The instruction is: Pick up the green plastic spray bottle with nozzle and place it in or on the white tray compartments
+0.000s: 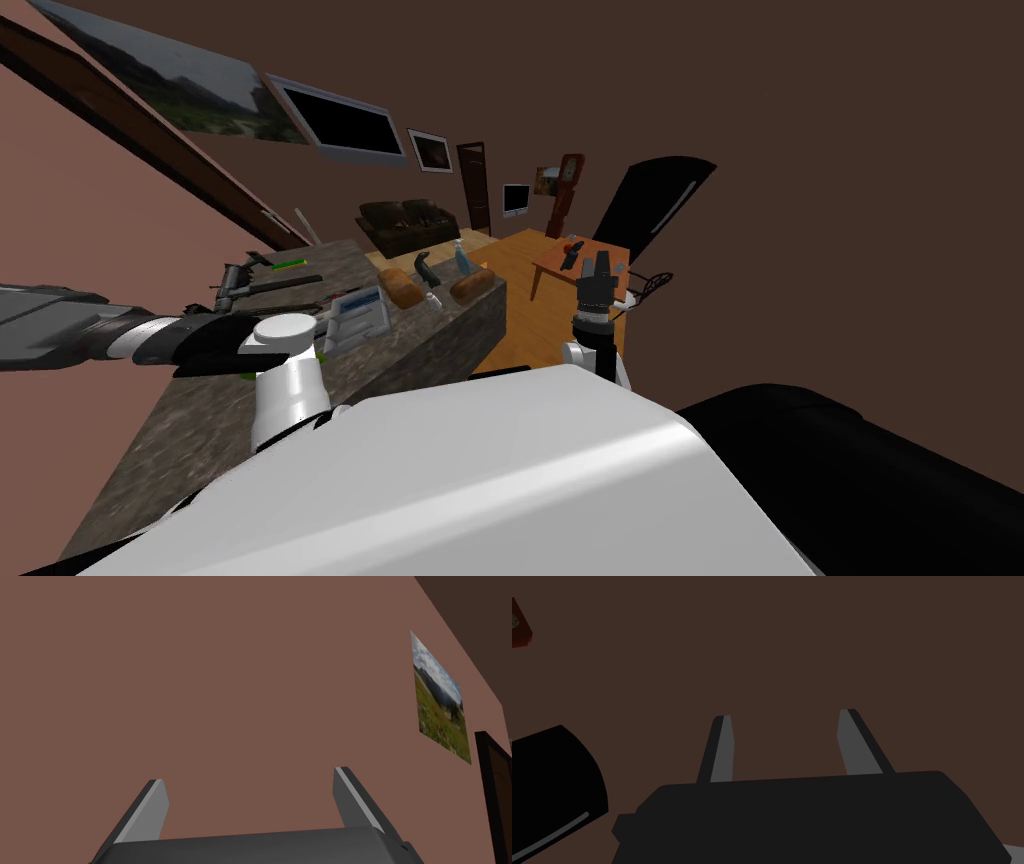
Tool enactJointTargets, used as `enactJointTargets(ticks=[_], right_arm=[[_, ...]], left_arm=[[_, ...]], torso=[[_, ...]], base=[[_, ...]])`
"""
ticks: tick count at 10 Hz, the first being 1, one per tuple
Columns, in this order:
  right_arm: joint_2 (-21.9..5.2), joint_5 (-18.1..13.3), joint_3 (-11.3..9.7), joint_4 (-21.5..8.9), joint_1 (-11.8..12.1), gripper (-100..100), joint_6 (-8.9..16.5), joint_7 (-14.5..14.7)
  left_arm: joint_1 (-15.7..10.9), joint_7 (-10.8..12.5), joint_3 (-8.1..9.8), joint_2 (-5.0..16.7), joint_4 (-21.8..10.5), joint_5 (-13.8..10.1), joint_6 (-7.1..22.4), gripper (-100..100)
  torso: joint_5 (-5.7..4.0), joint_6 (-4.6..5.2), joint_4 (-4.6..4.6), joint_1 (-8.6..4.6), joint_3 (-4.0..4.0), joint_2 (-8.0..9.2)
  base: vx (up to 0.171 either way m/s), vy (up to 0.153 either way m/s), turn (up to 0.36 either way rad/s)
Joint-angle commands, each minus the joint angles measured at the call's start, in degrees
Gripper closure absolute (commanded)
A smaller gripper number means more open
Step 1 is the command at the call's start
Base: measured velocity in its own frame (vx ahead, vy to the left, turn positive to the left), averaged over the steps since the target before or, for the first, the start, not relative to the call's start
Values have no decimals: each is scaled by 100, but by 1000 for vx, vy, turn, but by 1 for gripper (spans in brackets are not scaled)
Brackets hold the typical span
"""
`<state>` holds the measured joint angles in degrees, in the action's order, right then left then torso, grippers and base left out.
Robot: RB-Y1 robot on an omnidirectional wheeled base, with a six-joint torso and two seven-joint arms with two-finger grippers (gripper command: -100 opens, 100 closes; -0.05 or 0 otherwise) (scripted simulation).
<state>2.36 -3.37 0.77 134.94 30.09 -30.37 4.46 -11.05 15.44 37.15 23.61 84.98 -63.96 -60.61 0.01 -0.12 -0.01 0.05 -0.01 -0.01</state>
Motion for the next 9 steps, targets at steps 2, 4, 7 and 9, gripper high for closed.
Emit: enactJointTargets(ticks=[2, 4, 7, 9], right_arm=[[0, 0, -1, 0, -1, 0, 0, 0], [0, 0, 0, 0, 0, 0, 0, 0], [0, 0, 0, 0, 0, 0, 0, 0], [0, 0, 0, 0, 0, 0, 0, 0]], left_arm=[[-229, -32, 299, 86, -362, -258, -250, -100], [-425, -105, 584, 139, -675, -500, -473, -100], [-614, -183, 868, 188, -1115, -731, -691, -100], [-795, -265, 1142, 235, -1372, -950, -901, -100]], torso=[[-1, 6, 0, -1, -2, -4], [1, -1, 0, 2, 1, 3], [0, 3, -1, 0, -3, -5], [0, 0, 0, 0, 0, 1]], base=[[31, -1, -163], [18, -2, -53], [35, 0, -125], [24, 1, -77]])
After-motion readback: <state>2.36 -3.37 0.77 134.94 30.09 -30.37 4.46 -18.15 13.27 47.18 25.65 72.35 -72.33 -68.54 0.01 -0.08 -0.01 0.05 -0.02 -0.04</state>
